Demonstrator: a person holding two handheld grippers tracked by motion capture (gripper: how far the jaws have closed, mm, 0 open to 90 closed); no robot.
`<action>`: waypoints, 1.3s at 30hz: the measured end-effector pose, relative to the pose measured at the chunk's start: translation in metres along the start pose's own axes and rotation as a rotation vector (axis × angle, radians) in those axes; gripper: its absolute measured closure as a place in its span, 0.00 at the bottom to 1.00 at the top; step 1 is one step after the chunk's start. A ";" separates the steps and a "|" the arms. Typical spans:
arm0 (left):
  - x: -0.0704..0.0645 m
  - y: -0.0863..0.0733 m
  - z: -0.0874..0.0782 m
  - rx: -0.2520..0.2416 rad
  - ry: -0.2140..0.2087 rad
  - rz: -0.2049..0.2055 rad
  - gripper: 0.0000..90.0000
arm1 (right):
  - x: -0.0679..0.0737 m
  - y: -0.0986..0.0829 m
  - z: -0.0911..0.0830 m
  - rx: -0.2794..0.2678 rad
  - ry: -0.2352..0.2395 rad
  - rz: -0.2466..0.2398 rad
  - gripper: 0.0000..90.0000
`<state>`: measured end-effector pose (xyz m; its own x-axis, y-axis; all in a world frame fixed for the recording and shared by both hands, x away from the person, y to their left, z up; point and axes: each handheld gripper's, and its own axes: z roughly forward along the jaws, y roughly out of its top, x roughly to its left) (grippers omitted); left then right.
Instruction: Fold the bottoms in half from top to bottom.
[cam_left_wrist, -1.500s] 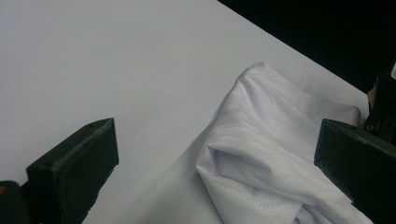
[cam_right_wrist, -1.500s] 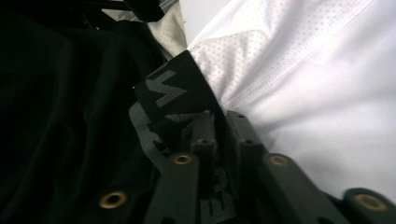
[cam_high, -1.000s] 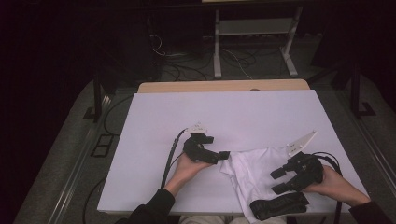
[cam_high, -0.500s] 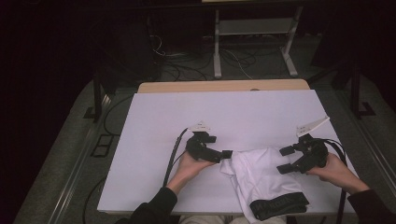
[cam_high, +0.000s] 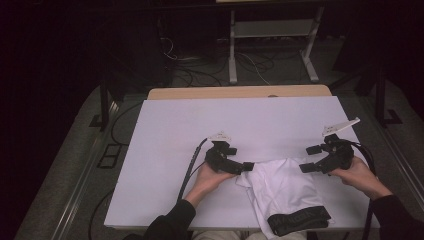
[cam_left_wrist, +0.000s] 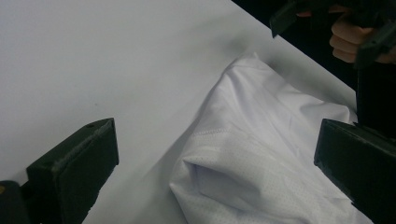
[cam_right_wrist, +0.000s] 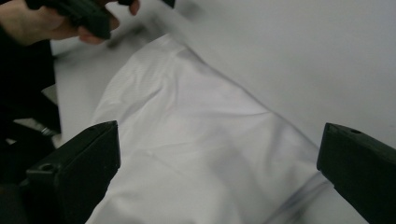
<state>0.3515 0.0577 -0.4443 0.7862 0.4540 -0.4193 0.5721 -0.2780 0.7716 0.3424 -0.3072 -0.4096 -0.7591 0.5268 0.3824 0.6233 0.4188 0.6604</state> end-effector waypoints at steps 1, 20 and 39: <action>0.000 0.000 0.001 0.005 -0.002 0.000 0.00 | -0.003 0.000 0.000 -0.002 -0.005 0.007 0.00; -0.006 -0.007 0.023 0.103 -0.056 -0.002 0.10 | -0.039 -0.008 0.013 0.034 -0.040 0.068 0.16; -0.005 -0.009 0.019 0.147 -0.064 0.022 0.72 | -0.044 -0.015 0.023 0.086 -0.047 0.022 0.88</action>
<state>0.3467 0.0415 -0.4588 0.8095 0.3925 -0.4366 0.5789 -0.4104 0.7045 0.3711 -0.3197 -0.4510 -0.7366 0.5697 0.3644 0.6551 0.4675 0.5935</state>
